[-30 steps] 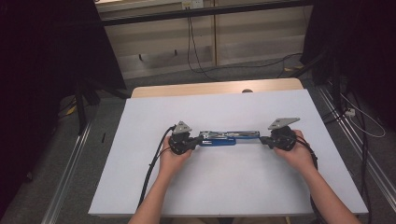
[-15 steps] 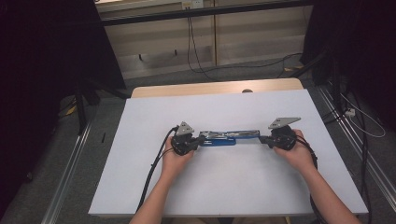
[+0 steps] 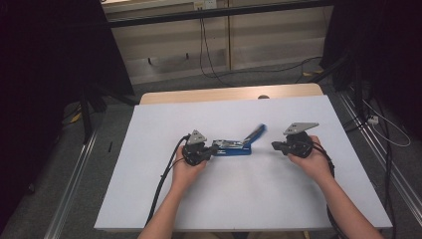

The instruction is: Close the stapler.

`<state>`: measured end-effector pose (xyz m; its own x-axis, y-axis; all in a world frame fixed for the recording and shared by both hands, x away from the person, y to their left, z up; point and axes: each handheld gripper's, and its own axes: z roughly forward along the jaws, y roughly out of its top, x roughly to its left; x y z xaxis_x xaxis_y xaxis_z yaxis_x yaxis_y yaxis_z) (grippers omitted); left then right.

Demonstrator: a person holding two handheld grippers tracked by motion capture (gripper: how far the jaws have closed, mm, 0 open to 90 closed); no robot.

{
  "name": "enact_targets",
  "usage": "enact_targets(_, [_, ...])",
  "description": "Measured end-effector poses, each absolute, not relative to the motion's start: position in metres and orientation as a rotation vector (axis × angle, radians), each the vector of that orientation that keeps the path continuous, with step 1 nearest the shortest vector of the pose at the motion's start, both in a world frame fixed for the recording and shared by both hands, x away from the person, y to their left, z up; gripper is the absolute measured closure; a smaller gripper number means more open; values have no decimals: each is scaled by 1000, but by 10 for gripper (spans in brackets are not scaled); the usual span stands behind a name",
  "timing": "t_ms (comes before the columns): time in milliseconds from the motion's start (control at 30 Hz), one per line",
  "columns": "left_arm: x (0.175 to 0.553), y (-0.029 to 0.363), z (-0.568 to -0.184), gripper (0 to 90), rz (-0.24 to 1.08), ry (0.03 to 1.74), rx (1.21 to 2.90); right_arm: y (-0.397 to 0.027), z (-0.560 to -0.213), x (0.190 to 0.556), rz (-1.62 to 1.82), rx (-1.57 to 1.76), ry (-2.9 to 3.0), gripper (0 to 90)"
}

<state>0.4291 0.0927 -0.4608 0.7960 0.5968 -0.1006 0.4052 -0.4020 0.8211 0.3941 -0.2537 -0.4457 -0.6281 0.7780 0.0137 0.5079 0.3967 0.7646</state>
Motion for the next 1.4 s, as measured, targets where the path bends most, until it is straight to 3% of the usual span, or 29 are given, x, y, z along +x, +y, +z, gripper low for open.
enact_targets(400, [426,96,-457,898,209,733,2026,-252,-449,390,1128,1110,2337,900])
enact_targets(500, [424,100,-452,837,188,735,2000,-252,-449,387,1160,1113,2335,843])
enact_targets(800, [407,121,-437,516,190,742,1969,-256,-445,372,1270,1162,2288,592])
enact_targets(1000, [396,131,-430,363,242,717,2010,-254,-446,362,1238,1143,2299,486])
enact_targets(1400, [383,163,-428,214,313,758,2013,-259,-450,337,1231,1159,2290,305])
